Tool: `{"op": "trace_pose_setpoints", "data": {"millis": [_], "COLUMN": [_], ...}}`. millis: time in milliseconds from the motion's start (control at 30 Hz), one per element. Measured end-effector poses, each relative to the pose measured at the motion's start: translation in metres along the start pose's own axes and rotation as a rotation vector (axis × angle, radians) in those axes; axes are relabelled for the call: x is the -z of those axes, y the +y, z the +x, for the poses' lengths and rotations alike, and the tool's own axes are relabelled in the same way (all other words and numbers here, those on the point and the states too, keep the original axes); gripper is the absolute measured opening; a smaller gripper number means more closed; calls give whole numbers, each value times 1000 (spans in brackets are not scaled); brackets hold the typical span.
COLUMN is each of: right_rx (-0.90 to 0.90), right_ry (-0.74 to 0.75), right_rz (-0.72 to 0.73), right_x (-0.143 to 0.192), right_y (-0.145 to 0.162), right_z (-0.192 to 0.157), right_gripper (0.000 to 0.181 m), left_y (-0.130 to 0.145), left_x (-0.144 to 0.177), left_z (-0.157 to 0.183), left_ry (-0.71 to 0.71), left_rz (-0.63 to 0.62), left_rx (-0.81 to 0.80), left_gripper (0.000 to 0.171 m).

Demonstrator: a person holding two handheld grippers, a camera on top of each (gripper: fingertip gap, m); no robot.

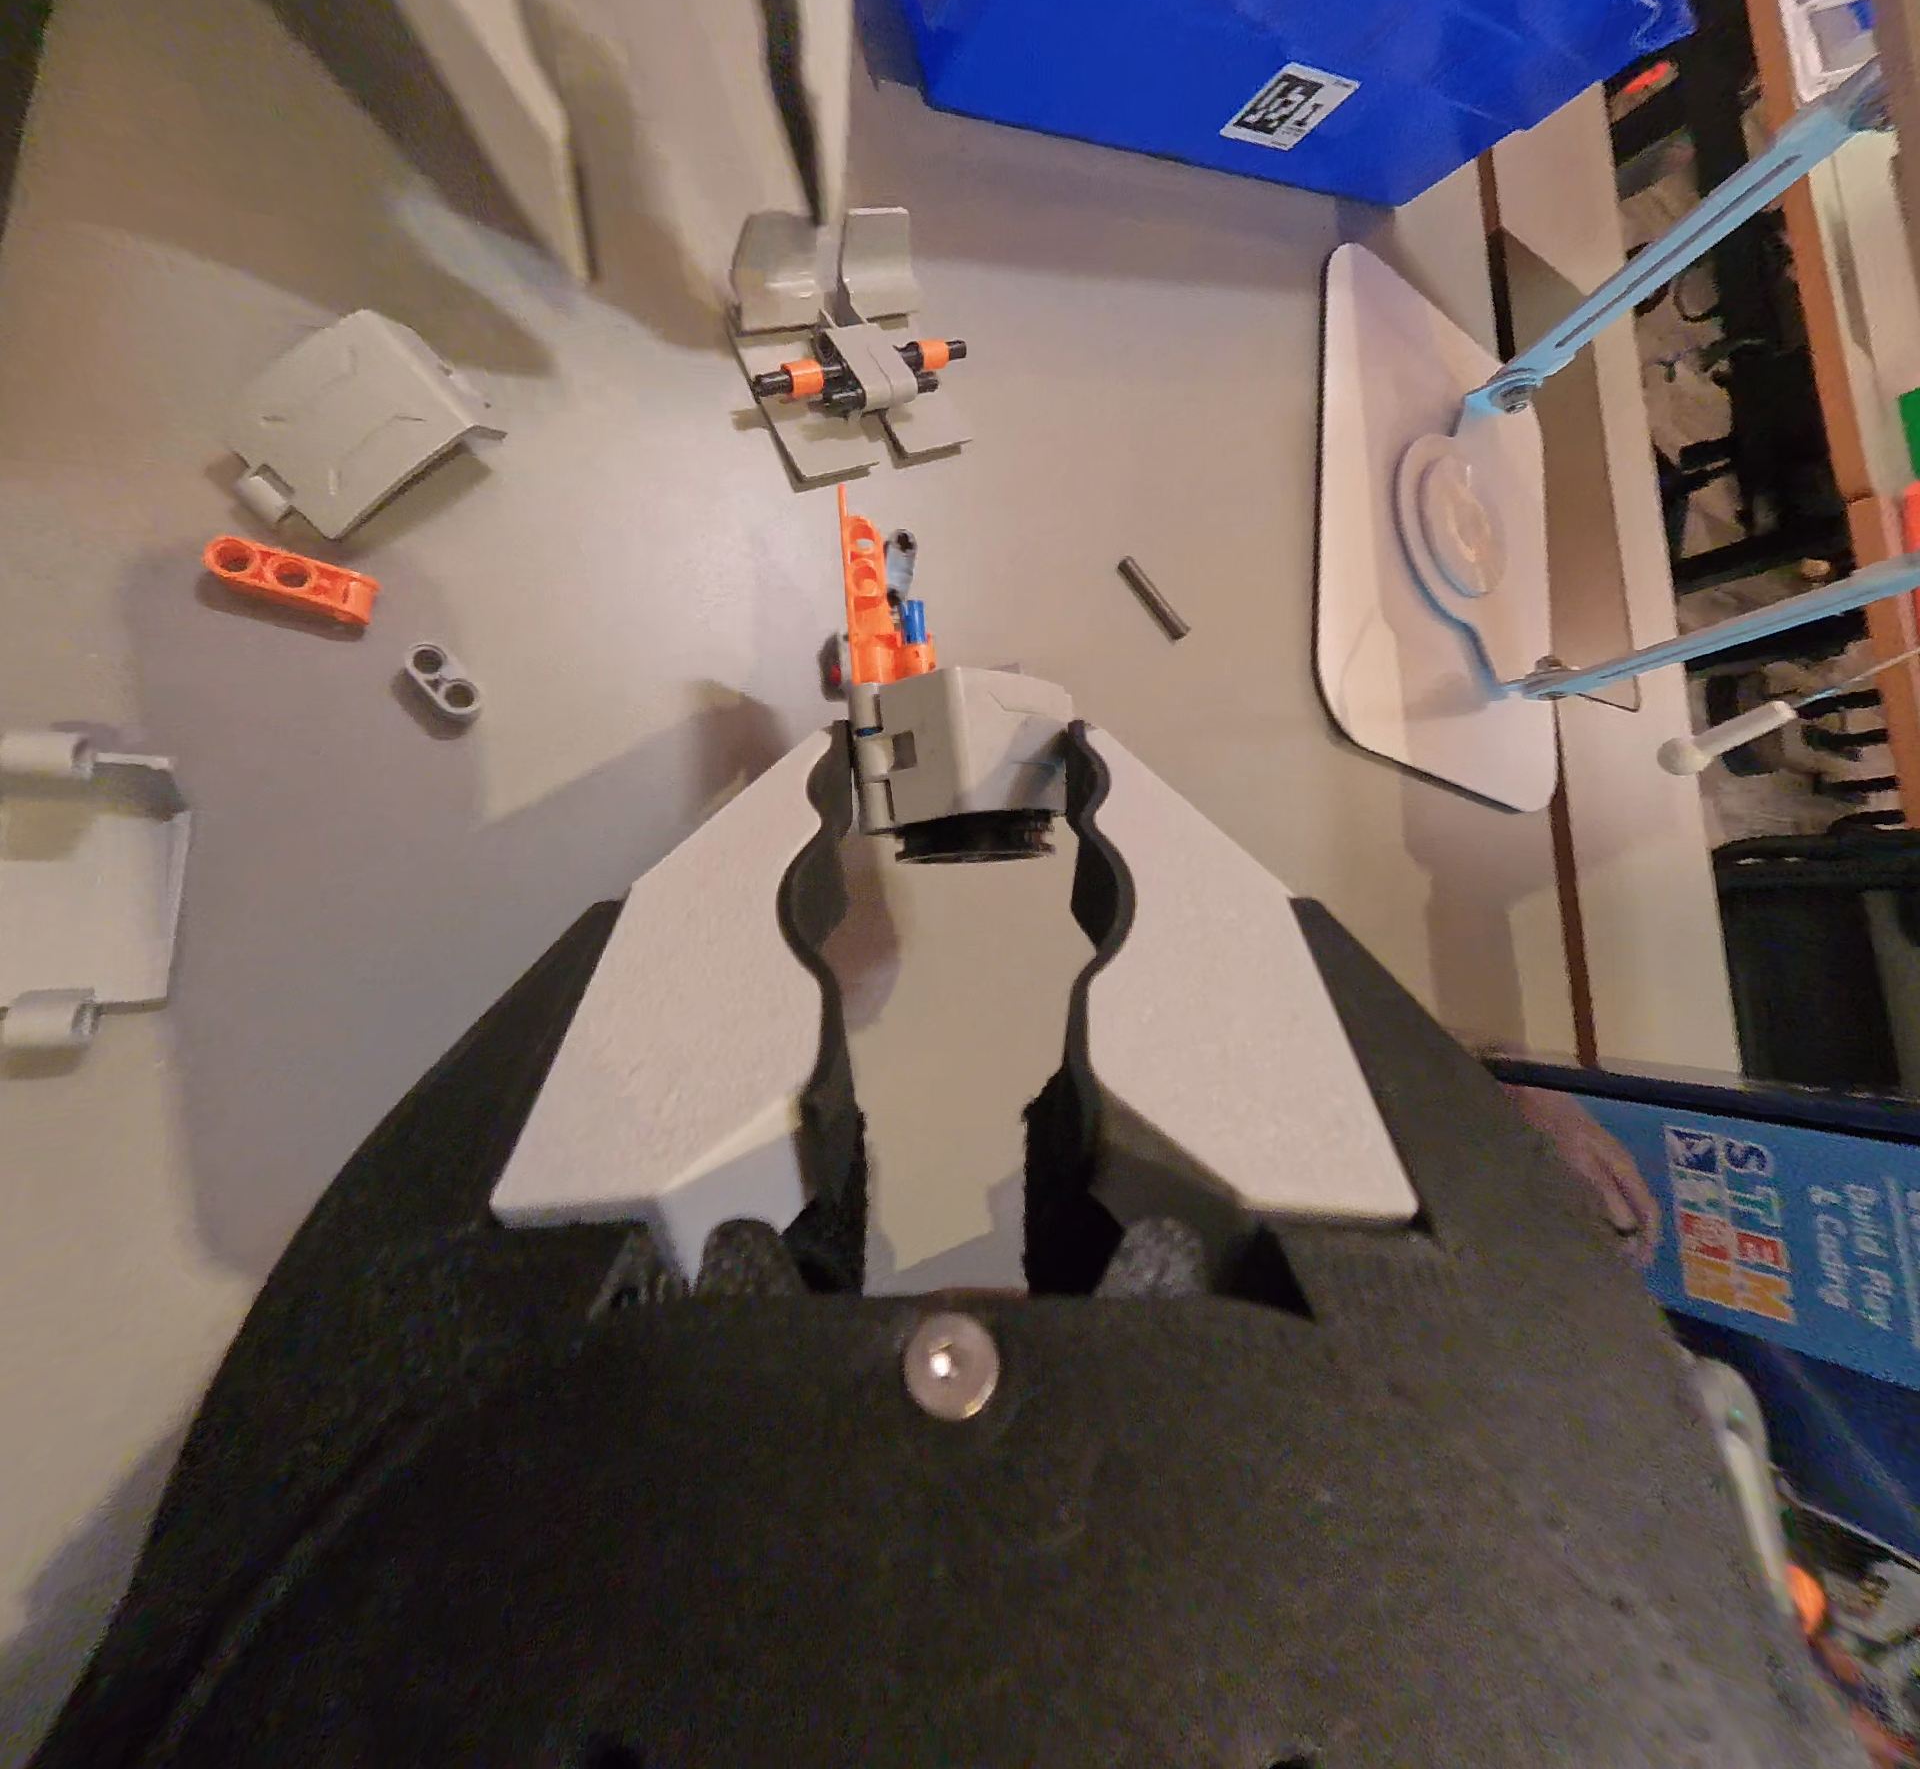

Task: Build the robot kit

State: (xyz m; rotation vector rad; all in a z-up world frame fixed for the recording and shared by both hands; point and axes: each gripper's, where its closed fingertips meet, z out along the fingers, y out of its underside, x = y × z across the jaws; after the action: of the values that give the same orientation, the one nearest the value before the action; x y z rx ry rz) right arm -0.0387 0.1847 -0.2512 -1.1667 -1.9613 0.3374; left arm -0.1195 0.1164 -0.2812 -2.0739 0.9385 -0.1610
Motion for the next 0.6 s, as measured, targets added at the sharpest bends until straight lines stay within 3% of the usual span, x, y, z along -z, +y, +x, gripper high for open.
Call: {"op": "trace_pose_setpoints", "data": {"millis": [133,333,433,600], "right_rx": [-17,-14,-17,-15], "right_ry": [-36,-44,-48,-58], "right_rz": [11,11,11,14], "right_x": [-3,-5,-5,-6], "right_y": [-2,-2,-2,-2], "right_z": [-6,-9,-9,-12], "right_gripper": [39,39,39,39], "left_y": [7,15,13,11], "left_x": [1,-14,-18,-23], "left_z": [-19,-25,-25,-17], "left_ry": [-63,-22,17,75], "left_rz": [-29,-94,-99,-95], "left_rx": [-1,-3,7,-4], "left_gripper": [62,70,66,38]}}
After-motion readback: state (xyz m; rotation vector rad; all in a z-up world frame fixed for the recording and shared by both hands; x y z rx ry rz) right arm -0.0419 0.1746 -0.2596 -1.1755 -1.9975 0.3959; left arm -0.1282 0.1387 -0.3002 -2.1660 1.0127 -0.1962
